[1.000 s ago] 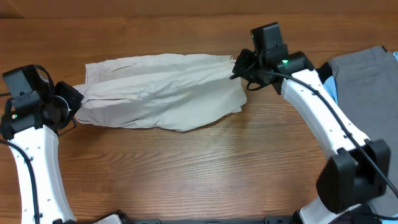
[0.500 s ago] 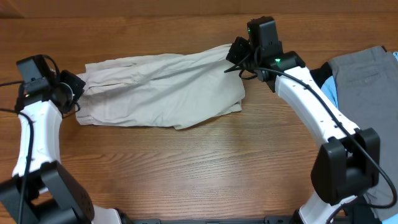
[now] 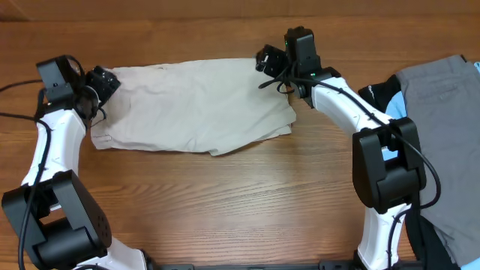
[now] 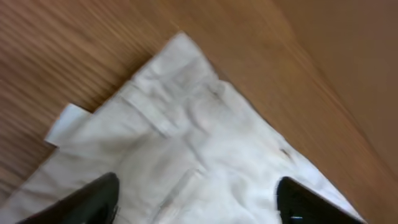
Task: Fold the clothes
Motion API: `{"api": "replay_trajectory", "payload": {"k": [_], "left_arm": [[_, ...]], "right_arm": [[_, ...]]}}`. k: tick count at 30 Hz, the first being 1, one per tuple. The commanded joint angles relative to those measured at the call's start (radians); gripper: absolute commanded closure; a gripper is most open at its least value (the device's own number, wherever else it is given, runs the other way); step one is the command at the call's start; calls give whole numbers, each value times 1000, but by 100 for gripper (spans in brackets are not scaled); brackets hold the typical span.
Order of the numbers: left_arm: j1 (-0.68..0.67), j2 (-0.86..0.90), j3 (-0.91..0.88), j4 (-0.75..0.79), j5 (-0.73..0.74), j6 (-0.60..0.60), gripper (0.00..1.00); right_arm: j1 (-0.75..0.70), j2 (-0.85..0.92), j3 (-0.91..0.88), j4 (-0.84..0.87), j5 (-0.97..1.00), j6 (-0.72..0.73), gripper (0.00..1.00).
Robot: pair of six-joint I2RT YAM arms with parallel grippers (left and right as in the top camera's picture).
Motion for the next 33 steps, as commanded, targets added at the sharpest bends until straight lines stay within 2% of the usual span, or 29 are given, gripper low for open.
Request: {"api": "replay_trajectory", "payload": {"k": [1, 3, 4, 5, 6, 7, 8, 12, 16, 21, 27, 33], "left_arm": [[-6, -83, 98, -83, 108, 72, 11], [-25, -115, 105, -146, 132, 82, 35], [-35, -121, 104, -176, 130, 82, 54], [-45, -122, 104, -198, 129, 90, 67], [-61, -117, 102, -223, 120, 109, 85], [-77, -111, 100, -242, 99, 120, 91], [-92, -104, 98, -253, 73, 127, 96], [-174, -42, 94, -256, -129, 135, 96], [-210, 39, 94, -201, -229, 134, 96], [-210, 177, 94, -107, -233, 134, 96], [-210, 264, 94, -61, -232, 135, 96], [-219, 276, 95, -80, -199, 143, 96]], "right_arm": [[-8, -95, 85, -80, -68, -114, 5], [-8, -150, 105, -198, -68, -116, 14], [-8, -178, 108, -266, -69, -116, 31], [-8, -195, 108, -319, -71, -116, 45], [-3, -212, 108, -405, -80, -116, 68], [1, -215, 108, -452, -87, -116, 87], [7, -215, 107, -505, -98, -116, 96], [35, -180, 74, -640, -125, -116, 96], [60, -124, 18, -633, -119, -117, 96], [65, -19, -44, -597, -114, -126, 96], [64, -1, -137, -657, -1, -121, 96], [63, -1, -244, -672, 132, -14, 96]]}}
